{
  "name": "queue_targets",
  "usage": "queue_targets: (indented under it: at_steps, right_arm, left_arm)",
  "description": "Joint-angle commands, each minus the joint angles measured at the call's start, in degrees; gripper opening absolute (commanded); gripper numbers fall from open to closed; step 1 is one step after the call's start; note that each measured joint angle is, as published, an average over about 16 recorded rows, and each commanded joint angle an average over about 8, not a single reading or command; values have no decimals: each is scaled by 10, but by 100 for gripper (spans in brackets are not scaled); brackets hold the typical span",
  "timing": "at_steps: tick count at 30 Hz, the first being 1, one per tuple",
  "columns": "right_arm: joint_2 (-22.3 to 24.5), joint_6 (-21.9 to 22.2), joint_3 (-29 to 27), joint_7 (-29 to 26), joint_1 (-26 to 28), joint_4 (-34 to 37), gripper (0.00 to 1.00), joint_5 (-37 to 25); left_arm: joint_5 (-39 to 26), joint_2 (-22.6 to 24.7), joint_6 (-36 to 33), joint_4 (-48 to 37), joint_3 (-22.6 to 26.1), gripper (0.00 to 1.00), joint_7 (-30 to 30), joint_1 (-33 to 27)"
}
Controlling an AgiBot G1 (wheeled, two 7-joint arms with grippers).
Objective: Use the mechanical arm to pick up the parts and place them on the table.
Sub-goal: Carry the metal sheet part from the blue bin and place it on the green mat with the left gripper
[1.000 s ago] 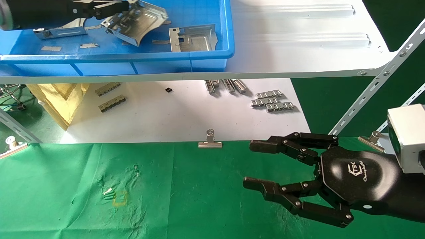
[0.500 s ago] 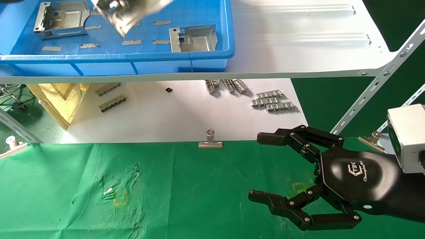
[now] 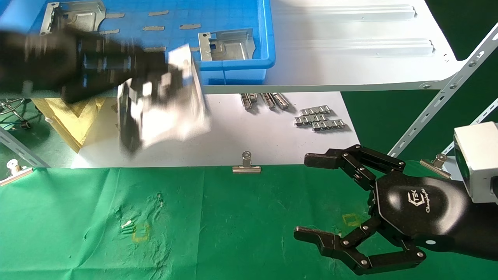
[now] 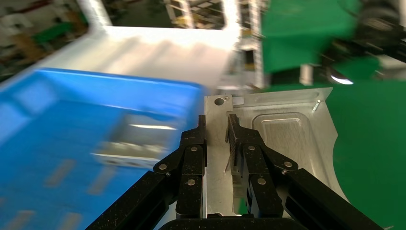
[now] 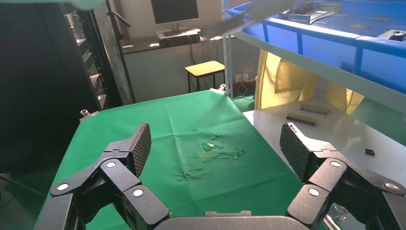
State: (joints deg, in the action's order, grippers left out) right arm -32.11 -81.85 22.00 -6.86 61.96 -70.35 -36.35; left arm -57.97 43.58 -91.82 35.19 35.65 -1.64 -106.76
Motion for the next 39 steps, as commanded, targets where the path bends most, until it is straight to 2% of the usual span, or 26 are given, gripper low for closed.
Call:
queue_targets:
  at_steps: [1, 5, 11, 17, 26, 27, 28, 33, 35, 36, 39]
  right_arm:
    - [0, 0, 0, 0, 0, 0, 100, 0]
    - [0, 0, 0, 0, 0, 0, 100, 0]
    - [0, 0, 0, 0, 0, 0, 100, 0]
    - [0, 0, 0, 0, 0, 0, 100, 0]
    - [0, 0, 0, 0, 0, 0, 100, 0]
    - [0, 0, 0, 0, 0, 0, 100, 0]
    - [0, 0, 0, 0, 0, 0, 100, 0]
    - [0, 0, 0, 0, 0, 0, 100, 0]
    - [0, 0, 0, 0, 0, 0, 100, 0]
    - [0, 0, 0, 0, 0, 0, 100, 0]
    - [0, 0, 0, 0, 0, 0, 100, 0]
  left_arm:
    - [46, -32, 1, 68, 20, 0, 9, 40]
    - [33, -49, 14, 79, 60, 0, -72, 69]
    - [-15, -32, 29, 12, 85, 0, -232, 95]
    - [-33, -8, 26, -65, 101, 0, -315, 117]
    - [-55, 5, 21, -129, 121, 1, -428, 145]
    - [-56, 6, 21, -135, 122, 4, -434, 146]
    - [-57, 7, 22, -142, 124, 12, -440, 146]
    - [-65, 14, 31, -176, 131, 75, -452, 141]
    - [-68, 17, 35, -188, 133, 96, -453, 138]
    - [-69, 18, 36, -193, 133, 100, -453, 137]
    - [-65, 23, 29, -207, 132, 100, -451, 134]
